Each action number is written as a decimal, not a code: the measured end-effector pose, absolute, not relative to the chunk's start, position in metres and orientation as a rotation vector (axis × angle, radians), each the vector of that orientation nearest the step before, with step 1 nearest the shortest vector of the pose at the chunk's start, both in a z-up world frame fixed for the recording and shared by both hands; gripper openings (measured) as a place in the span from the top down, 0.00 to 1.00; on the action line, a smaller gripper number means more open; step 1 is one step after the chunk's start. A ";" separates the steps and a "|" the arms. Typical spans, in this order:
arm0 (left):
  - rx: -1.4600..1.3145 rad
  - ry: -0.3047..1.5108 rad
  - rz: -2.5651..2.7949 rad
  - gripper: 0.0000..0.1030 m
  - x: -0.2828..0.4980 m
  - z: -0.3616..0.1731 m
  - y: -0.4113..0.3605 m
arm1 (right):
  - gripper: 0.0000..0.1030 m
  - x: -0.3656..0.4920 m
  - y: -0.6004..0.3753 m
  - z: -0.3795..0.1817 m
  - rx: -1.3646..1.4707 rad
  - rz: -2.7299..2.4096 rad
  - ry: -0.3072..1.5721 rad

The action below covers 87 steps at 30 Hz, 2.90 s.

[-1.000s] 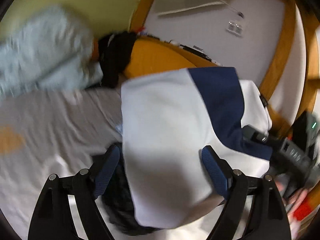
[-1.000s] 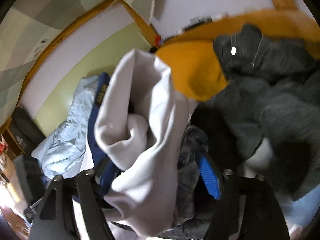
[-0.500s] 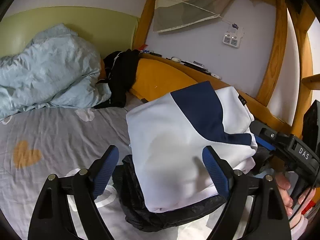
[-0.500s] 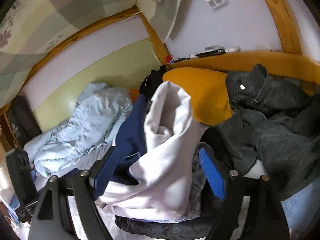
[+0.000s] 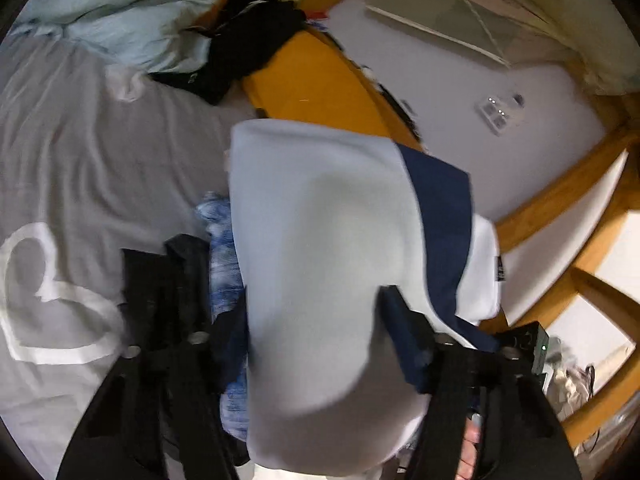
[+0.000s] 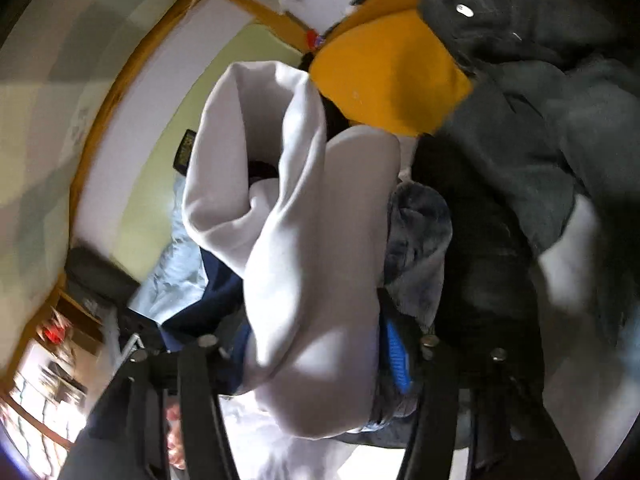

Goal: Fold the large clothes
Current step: 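Lower the bundle onto the plaid shirt atop the black jacket with both tools, then open both tools and withdraw from the stack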

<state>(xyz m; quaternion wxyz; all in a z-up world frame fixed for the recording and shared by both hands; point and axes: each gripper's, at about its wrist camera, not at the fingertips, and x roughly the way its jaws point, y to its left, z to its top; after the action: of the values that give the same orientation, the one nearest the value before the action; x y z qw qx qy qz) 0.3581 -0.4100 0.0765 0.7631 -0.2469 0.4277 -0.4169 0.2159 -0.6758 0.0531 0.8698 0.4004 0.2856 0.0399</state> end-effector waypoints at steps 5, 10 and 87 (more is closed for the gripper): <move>-0.362 0.807 -0.959 0.52 0.316 0.117 -0.426 | 0.56 0.193 -0.679 0.068 0.804 0.046 0.579; -0.332 0.772 -1.014 0.52 0.293 0.138 -0.434 | 0.57 0.166 -0.667 0.100 0.722 -0.080 0.569; -0.021 0.361 -0.470 0.00 0.200 -0.002 -0.237 | 0.00 0.115 -0.445 -0.036 0.109 -0.392 0.340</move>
<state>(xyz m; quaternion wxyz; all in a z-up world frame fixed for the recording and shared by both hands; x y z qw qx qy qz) 0.2000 -0.2366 -0.0016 0.9564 -0.0105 0.1778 -0.2315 0.1154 -0.4451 -0.0356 0.9650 0.0540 0.1679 -0.1939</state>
